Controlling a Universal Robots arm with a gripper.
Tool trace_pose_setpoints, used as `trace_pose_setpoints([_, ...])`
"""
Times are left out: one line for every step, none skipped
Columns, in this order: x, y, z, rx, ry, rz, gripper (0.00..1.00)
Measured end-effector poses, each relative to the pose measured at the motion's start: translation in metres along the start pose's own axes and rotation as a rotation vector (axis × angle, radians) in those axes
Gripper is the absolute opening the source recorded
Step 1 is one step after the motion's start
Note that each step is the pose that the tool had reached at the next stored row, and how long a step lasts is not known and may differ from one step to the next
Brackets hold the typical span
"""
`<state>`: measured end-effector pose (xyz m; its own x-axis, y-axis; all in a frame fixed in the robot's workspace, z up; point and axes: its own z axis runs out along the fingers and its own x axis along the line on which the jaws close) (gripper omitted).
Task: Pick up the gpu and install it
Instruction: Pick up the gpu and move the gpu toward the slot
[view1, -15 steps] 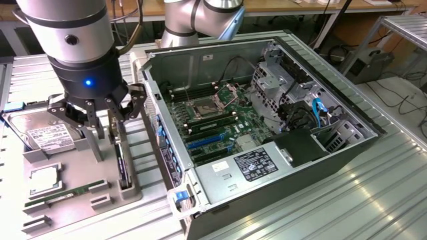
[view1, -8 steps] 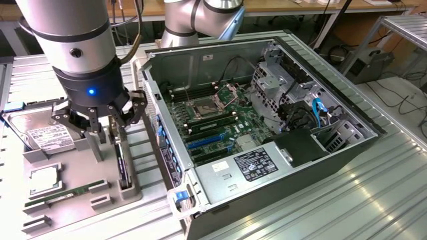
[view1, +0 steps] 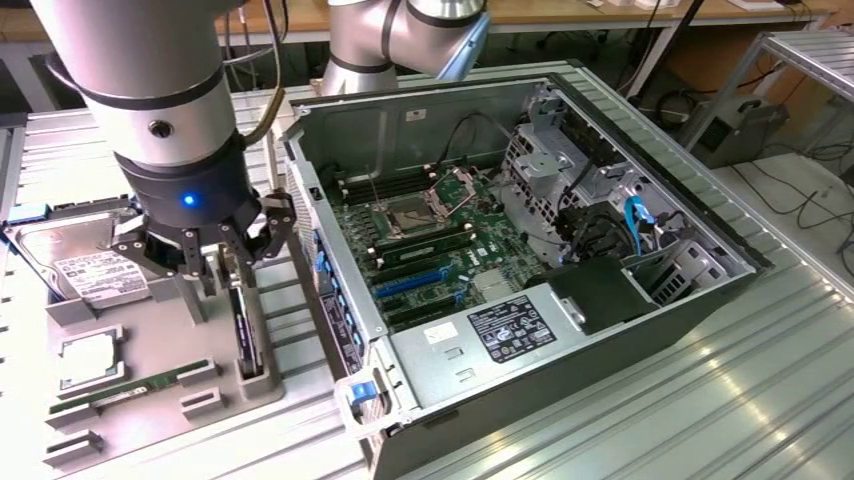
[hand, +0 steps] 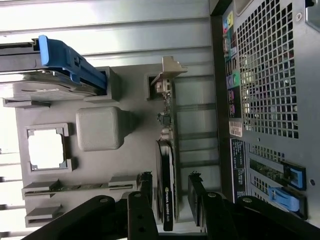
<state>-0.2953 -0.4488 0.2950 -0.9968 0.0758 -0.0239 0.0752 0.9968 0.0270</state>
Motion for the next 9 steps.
trace_pose_setpoints([0.0, -0.0001, 0.0019, -0.0001, -0.0001, 0.0, 0.42])
trace_pose_setpoints([0.0, -0.0001, 0.004, 0.0001, 0.0001, 0.0, 0.42])
trace_pose_setpoints([0.0, -0.0002, 0.006, 0.0, 0.0, 0.0, 0.42])
trace_pose_setpoints([0.0, -0.0002, 0.008, 0.0, 0.0, 0.0, 0.42])
trace_pose_setpoints([0.0, -0.0003, 0.0103, -0.0001, -0.0001, 0.0, 0.42])
trace_pose_setpoints([0.0, -0.0004, 0.012, 0.0, 0.0, 0.0, 0.42])
trace_pose_setpoints([0.0, -0.0004, 0.0141, 0.0, 0.0, 0.0, 0.42])
trace_pose_setpoints([0.0, -0.0005, 0.0159, 0.0001, 0.0001, 0.0, 0.42])
trace_pose_setpoints([0.0, -0.0005, 0.0177, 0.0001, 0.0001, 0.0, 0.42])
